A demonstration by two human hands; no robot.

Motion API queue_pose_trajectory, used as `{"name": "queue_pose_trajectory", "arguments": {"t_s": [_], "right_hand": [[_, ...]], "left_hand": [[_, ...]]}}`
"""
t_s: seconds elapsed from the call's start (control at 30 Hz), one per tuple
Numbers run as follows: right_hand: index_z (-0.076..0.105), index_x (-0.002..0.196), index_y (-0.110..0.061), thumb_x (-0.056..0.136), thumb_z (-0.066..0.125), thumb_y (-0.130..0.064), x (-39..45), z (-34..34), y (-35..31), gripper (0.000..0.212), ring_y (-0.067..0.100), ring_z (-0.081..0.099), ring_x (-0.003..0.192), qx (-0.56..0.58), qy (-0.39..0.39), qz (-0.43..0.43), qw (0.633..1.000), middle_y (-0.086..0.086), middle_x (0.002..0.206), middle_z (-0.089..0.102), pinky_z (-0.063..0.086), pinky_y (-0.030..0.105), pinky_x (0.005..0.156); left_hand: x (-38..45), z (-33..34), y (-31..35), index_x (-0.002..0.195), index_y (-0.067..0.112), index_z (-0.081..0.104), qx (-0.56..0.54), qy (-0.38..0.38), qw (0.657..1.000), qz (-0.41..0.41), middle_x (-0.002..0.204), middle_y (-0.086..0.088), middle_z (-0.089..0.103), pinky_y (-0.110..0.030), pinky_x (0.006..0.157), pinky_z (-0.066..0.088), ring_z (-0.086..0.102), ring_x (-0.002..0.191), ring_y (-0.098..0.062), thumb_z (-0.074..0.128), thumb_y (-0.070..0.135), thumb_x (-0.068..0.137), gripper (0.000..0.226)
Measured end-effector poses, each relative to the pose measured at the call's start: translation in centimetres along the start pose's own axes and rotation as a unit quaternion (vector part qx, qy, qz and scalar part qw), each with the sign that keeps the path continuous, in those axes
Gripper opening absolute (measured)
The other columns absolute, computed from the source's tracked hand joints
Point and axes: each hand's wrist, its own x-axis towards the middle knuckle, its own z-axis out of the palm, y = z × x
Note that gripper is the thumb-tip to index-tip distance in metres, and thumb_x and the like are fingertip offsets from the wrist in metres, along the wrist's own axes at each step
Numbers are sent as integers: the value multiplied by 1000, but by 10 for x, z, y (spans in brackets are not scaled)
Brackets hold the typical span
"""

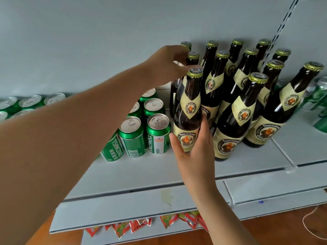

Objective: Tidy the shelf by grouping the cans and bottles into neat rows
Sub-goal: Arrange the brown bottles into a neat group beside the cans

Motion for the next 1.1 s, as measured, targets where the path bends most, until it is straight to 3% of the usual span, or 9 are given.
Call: {"name": "queue_pose_trajectory", "arguments": {"t_s": [0.13, 0.23, 0.37, 0.5, 0.67, 0.77, 0.9, 1.03, 1.1], "right_hand": [[23, 153, -20, 90, 62, -46, 10, -8, -6, 79, 7, 33, 141, -23, 4, -13, 1000, -3, 153, 36, 30, 18, 113], [24, 153, -19, 91, 59, -48, 14, -13, -12, 77, 8, 32, 142, -24, -1, -25, 999, -4, 154, 36, 32, 27, 115], [23, 153, -15, 91, 60, -47, 14, -10, -18, 79, 10, 31, 142, -39, -9, -24, 999, -3, 154, 36, 30, 23, 115], [23, 153, -14, 88, 67, -40, 20, -5, -18, 82, 15, 37, 139, -47, -5, -17, 999, 1, 151, 40, 37, 33, 112], [24, 152, -16, 89, 66, -39, 15, -2, -6, 80, 14, 40, 137, -37, -16, 12, 999, 1, 149, 42, 36, 23, 110], [37, 145, -15, 89, 66, -36, 15, 2, 6, 66, 14, 52, 125, -49, -25, 24, 998, 1, 137, 54, 41, 17, 100], [46, 135, -13, 85, 73, -31, 17, 0, 12, 60, 16, 58, 113, -60, -36, 26, 997, 1, 124, 61, 33, 5, 83], [46, 135, -12, 84, 74, -28, 19, 0, 13, 60, 18, 58, 113, -66, -45, 24, 997, 2, 123, 62, 34, 8, 83], [45, 135, -12, 84, 74, -29, 19, 2, 13, 61, 18, 59, 113, -63, -41, 19, 997, 2, 124, 62, 39, 12, 85]], "left_hand": [[9, 0, 1, 107, -1, 67, -3, -2, 1000, -8, 102, -28, 68, -47, 82, 59, 70, 92, -36, 77, 22, 85, 34], [4, -10, -4, 104, 1, 69, 0, 2, 1000, -16, 98, -24, 71, -52, 86, 57, 70, 95, -38, 76, 26, 77, 37], [2, -21, -8, 109, 0, 69, -1, 13, 999, -42, 104, -24, 71, -45, 86, 59, 69, 101, -34, 75, 20, 85, 31], [7, -34, 4, 112, 8, 70, -28, -85, 991, -101, 110, -9, 73, -34, 91, 58, 69, 106, -20, 73, 35, 87, 37], [39, -42, 11, 104, 8, 69, -22, 86, 995, -51, 98, -3, 73, -35, 82, 61, 71, 90, -13, 71, 47, 86, 43], [52, -26, 21, 100, 9, 73, 107, 47, 992, -54, 99, -3, 72, -34, 84, 59, 67, 89, -16, 76, 51, 78, 48], [62, -22, 31, 101, 14, 76, 143, 52, 986, -76, 92, -1, 71, -15, 47, 46, 60, 67, -10, 81, 38, 79, 33], [60, -30, 27, 98, 9, 77, 191, 69, 977, -59, 94, -8, 75, -31, 74, 60, 70, 79, -19, 78, 34, 83, 30], [58, -33, 22, 96, 10, 78, 191, 74, 977, -51, 89, -8, 75, -31, 76, 60, 70, 75, -17, 77, 34, 83, 28]]}}
